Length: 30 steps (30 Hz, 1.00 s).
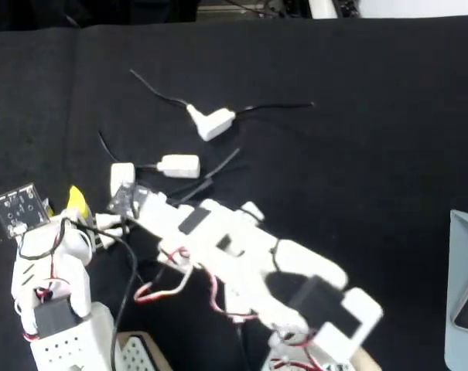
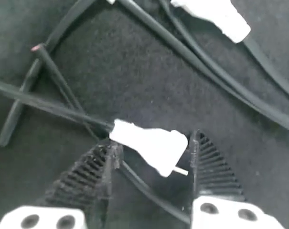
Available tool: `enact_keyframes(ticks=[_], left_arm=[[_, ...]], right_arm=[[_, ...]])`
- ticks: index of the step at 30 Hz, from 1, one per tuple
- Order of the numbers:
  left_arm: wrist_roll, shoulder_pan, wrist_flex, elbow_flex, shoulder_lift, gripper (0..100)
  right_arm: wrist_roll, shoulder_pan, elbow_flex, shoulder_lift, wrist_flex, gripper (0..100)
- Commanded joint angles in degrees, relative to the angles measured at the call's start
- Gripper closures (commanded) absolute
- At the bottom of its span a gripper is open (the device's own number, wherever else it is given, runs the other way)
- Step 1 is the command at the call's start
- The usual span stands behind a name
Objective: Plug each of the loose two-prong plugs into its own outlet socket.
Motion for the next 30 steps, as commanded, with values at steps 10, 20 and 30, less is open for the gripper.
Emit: enact_keyframes(ticks=[10,20,30], left_arm=[[0.09,-0.13,-0.26,-0.4,-0.53,82],[0.09,-0.13,-0.26,-0.31,-0.53,82],[0.09,-0.13,-0.26,-0.31,-0.53,82]], right_arm=[[-0.53,6.24,-6.2,-0.48,-0.62,98.7],[-9.76,13.27,-4.79,-14.11,15.21,98.7],[-18.99,16.44,2.59,-14.2,19.69,96.8]])
